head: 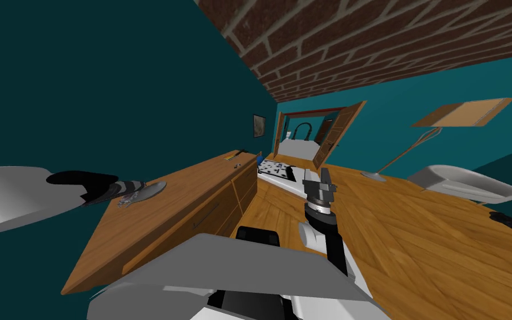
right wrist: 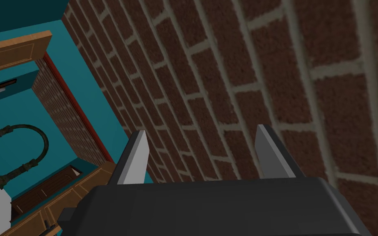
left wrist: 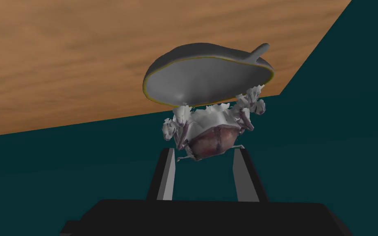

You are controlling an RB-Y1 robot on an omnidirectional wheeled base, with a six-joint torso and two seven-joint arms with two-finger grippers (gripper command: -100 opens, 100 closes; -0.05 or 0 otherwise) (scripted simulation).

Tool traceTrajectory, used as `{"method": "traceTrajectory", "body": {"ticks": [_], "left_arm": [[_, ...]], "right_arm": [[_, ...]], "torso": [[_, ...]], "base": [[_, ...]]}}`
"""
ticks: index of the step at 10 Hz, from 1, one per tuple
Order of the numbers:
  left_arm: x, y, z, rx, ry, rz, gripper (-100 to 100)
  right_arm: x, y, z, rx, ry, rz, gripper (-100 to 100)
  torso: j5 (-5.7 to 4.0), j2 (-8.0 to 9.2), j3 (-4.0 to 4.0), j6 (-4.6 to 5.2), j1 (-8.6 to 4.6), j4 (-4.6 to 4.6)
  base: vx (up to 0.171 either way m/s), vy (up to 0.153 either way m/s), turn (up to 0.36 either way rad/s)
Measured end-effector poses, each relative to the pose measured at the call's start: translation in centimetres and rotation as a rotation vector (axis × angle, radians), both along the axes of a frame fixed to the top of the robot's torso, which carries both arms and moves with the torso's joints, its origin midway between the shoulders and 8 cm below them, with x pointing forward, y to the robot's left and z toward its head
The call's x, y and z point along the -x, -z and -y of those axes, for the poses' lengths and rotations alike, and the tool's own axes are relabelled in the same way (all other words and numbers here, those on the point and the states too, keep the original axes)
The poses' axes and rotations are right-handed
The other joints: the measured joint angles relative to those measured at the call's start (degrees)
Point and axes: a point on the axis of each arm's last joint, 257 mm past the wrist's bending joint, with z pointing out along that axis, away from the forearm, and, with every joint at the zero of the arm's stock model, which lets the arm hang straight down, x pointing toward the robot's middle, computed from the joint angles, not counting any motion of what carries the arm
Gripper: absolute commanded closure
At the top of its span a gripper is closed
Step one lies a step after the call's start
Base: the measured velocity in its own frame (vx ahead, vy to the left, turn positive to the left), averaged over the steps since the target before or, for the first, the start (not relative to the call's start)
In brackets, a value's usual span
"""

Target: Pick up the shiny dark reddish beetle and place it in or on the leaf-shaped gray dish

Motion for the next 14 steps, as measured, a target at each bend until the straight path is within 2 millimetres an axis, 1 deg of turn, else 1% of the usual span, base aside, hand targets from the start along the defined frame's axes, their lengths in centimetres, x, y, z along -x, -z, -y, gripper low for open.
{"method": "traceTrajectory", "body": {"ticks": [2, 3, 6, 14], "left_arm": [[-0.3, -0.9, -0.5, -0.001, -0.011, 0.004, 100], [0.0, -1.1, -0.7, 0.004, -0.023, 0.002, 100], [1.4, -0.8, -1.2, 0.035, -0.075, -0.015, 100], [7.4, 0.8, -1.7, 0.142, -0.236, -0.069, 100]], "right_arm": [[0.0, 0.0, 0.0, 0.000, 0.000, 0.000, 0], [0.0, 0.0, 0.0, 0.000, 0.000, 0.000, 0], [0.0, 0.0, 0.0, 0.000, 0.000, 0.000, 0], [0.0, 0.0, 0.0, 0.000, 0.000, 0.000, 0]], "torso": [[0.01, 0.04, 0.02, -0.01, 0.01, 0.01], [0.02, -0.02, -0.01, -0.02, 0.05, 0.00], [0.06, -0.22, -0.11, -0.08, 0.13, -0.04], [0.07, -0.36, -0.19, -0.11, 0.14, -0.05]], "base": [[-0.083, 0.045, -0.174], [-0.062, 0.064, -0.190], [-0.017, 0.052, -0.123], [0.004, 0.056, -0.115]]}}
